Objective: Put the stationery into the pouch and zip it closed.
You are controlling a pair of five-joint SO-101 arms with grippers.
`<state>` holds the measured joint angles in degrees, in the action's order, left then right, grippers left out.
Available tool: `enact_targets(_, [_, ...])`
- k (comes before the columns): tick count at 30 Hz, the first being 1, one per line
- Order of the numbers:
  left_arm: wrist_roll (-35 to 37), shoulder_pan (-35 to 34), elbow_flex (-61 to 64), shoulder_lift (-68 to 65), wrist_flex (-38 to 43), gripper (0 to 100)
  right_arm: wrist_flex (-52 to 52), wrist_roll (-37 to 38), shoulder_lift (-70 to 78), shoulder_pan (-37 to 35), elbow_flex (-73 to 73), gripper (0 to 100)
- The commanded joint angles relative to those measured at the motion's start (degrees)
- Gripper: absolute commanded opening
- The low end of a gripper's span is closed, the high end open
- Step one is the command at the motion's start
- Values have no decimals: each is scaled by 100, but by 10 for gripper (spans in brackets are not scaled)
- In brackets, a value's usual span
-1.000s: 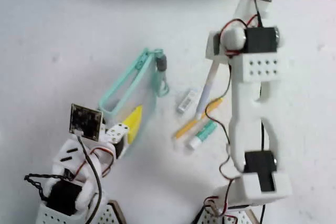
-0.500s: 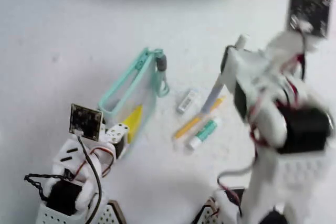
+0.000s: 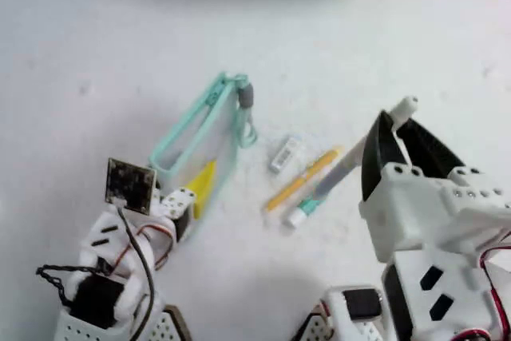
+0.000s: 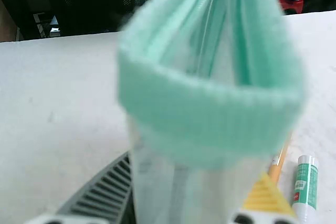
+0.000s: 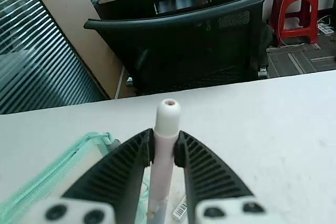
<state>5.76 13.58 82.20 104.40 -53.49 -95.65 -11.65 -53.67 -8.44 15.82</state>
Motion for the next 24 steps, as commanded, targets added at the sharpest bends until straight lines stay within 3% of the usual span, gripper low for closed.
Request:
enact_targets(1, [62, -48, -62, 48, 149, 214, 426, 79, -356, -48, -527, 16])
enact_targets(10, [62, -48, -62, 48, 149, 214, 2668, 563, -1631, -110, -2286, 16])
enact_targets(17, [62, -48, -62, 48, 158, 214, 3591, 633, -2193, -1367, -3059, 16])
enact_targets(24, [62, -40, -62, 48, 158, 214, 4725, 633, -2176, -1727, -3262, 16])
